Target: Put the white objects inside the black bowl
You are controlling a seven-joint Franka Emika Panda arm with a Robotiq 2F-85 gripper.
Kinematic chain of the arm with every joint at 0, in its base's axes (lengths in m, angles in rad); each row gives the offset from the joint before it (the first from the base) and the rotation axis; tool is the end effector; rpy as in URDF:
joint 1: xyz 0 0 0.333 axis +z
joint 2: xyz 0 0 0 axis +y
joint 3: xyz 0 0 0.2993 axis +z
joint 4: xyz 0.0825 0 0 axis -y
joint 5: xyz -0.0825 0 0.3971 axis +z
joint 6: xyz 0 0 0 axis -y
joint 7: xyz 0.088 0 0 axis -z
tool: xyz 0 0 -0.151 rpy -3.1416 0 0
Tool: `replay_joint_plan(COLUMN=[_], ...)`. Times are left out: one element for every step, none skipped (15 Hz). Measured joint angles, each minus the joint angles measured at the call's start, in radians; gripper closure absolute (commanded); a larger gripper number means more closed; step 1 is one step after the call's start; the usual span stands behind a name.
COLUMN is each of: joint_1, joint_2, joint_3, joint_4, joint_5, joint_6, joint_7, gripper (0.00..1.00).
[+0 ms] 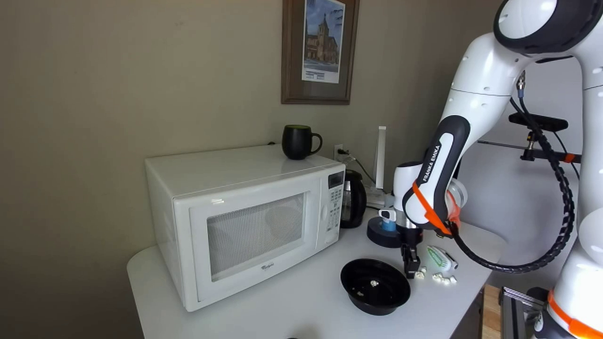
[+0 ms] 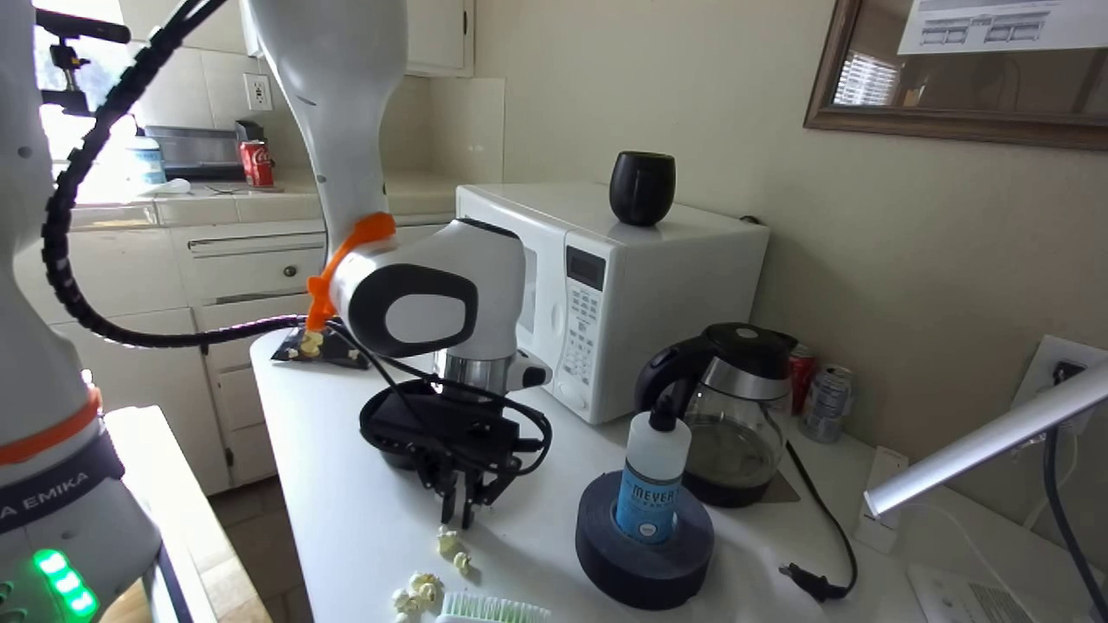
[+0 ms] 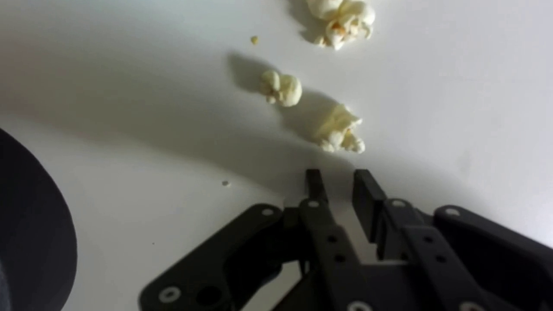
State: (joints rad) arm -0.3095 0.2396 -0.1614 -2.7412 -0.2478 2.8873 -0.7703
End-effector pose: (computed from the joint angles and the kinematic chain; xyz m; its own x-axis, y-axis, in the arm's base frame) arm 0.3303 -0.1647 0.0675 0.8474 0.5151 -0.1283 0.5174 -0.8555 -0.0173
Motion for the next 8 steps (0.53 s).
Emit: replay_joint_plan(joint_1=[0.000, 0.001, 0.001, 0.002, 0.002, 0.002, 0.003, 0.003], joint_2=[0.000, -0.001, -0.001, -0.001, 0.000, 0.000, 0.000, 0.000], joint_3=[0.006, 0.011, 0.012, 0.012, 0.011, 0.006, -0.004, -0.017], joint_4=[0.000, 0.000, 0.000, 0.000, 0.000, 0.000, 0.000, 0.000], joint_5=[0.001, 0.001, 0.001, 0.001, 0.000, -0.004, -0.010, -0.017], joint_6=[0.003, 0.008, 0.010, 0.011, 0.013, 0.015, 0.016, 0.016], joint_7=[0.000, 0.000, 0.000, 0.000, 0.001, 0.003, 0.006, 0.006], gripper=[0.48, 0.48, 0.42, 0.35, 0.26, 0.19, 0.12, 0.10])
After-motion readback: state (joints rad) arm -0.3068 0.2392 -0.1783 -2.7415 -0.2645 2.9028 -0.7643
